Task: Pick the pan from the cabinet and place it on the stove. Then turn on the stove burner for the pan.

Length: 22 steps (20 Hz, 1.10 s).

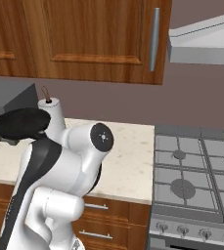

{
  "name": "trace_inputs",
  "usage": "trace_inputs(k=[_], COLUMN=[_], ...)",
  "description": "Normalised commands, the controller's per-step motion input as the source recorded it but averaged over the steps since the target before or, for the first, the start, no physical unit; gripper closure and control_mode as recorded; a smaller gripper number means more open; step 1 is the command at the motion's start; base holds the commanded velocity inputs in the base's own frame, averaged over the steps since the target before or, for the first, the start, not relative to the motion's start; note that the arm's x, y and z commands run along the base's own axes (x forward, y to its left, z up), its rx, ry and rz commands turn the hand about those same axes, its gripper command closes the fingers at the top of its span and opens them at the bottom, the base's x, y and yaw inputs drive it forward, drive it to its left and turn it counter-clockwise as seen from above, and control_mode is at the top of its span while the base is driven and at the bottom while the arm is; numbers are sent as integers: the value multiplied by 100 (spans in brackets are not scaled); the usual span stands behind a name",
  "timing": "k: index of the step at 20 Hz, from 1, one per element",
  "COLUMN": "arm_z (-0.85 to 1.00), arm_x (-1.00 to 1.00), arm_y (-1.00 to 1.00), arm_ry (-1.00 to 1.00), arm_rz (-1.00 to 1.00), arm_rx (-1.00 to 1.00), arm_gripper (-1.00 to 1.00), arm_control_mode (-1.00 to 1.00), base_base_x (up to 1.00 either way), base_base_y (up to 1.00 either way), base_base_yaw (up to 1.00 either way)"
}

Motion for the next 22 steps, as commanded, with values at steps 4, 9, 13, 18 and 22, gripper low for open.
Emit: trace_inputs(k=[4,9,13,18,22], arm_z=[0,-8,-18,-24,-28], arm_x=[0,-3,-12,-9,-3], arm_y=[-50,-61,-57,-51,-59], arm_ry=[0,0,0,0,0], arm_rz=[0,-5,-17,-23,-26], arm_rx=[0,0,0,0,0], arm_gripper=[100,100,100,100,100], arm_control_mode=[-100,-100,-100,-100,-100], base_base_x=[0,0,0,0,0], base_base_y=[0,0,0,0,0], base_base_yaw=[0,0,0,0,0])
